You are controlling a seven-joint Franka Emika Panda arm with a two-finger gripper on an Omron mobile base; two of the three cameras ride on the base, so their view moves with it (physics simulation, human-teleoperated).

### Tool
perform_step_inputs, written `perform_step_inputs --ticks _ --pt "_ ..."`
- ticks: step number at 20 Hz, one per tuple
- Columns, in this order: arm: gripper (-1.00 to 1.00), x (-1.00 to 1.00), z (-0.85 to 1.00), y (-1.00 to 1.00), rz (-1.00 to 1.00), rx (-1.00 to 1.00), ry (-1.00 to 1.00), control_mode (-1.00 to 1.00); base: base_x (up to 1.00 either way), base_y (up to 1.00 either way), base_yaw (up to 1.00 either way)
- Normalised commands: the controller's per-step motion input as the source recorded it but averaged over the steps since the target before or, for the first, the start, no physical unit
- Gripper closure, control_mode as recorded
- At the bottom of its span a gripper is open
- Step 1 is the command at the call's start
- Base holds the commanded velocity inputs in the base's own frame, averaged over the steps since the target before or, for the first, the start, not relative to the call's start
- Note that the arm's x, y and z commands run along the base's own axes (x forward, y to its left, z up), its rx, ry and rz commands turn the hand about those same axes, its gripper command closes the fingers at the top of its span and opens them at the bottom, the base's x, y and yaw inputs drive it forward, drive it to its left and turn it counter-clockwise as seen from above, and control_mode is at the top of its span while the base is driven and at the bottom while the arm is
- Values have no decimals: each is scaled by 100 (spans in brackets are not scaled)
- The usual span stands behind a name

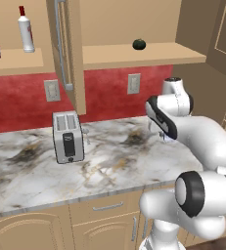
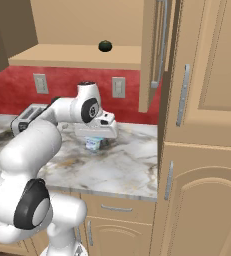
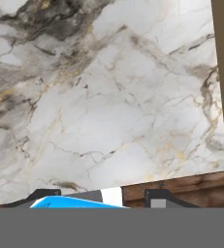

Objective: Pick the jam and yogurt from the counter and place them in the cabinets closest to them.

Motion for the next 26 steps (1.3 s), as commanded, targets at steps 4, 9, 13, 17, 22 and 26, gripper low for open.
perform_step_inputs --ticks 4,9,13,17,22,26 --pt "100 -21 52 0 -1 0 0 -100 0 0 0" --pt "100 -23 50 0 0 0 -1 -100 0 0 0" --pt "100 -20 50 0 0 0 -2 -100 0 0 0" --pt "100 -17 51 0 0 0 -3 -100 0 0 0" --pt "100 -16 51 3 0 0 -4 -100 0 0 0" --pt "100 -12 52 12 0 0 -6 -100 0 0 0"
